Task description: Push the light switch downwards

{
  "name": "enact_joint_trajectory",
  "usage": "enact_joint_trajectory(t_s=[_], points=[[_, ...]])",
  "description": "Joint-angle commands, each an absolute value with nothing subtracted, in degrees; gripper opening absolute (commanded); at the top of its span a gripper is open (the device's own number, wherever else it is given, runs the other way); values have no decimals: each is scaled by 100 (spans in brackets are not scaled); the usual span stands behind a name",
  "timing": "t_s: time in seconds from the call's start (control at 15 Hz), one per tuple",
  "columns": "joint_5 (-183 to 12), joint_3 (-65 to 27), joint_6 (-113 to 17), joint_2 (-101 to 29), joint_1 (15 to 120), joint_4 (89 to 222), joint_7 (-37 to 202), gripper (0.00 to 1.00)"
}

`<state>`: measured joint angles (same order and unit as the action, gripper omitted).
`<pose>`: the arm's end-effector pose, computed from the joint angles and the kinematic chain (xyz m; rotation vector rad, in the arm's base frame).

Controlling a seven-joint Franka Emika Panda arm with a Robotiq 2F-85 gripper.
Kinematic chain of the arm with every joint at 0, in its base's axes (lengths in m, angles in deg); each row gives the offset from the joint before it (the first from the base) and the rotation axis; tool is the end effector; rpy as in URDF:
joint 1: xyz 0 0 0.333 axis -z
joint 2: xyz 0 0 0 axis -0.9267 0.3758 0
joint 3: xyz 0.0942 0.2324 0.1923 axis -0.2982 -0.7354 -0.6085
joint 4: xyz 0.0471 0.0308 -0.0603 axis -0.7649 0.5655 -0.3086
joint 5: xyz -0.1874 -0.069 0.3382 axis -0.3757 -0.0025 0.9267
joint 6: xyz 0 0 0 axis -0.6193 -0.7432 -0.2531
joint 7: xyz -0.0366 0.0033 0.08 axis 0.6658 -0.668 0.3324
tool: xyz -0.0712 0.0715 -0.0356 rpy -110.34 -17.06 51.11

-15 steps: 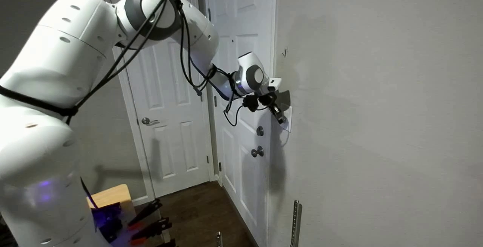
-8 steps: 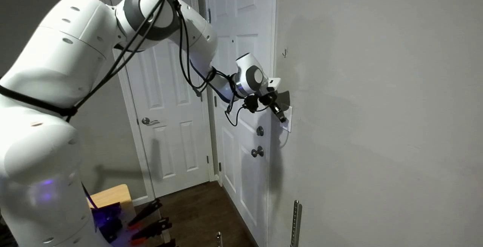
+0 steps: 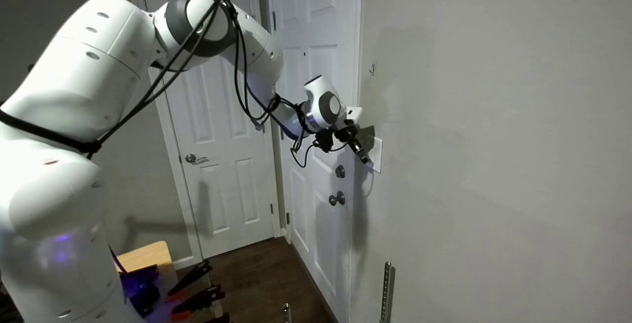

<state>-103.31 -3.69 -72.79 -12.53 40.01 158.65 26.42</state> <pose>0.7002 0.1621 0.2610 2.8558 -0.6908 0.8617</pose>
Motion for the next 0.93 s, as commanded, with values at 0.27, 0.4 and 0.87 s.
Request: enact_joint_trajectory(t_s=[0.27,0.4,0.87], points=[[-10248,-122,-7495,-1135,3761,15985,2443,2],[-10215,-147,-7399,-1259,3769,16067,2454,2],[-10335,33,-7259,-1368,3654,16069,2284,2]])
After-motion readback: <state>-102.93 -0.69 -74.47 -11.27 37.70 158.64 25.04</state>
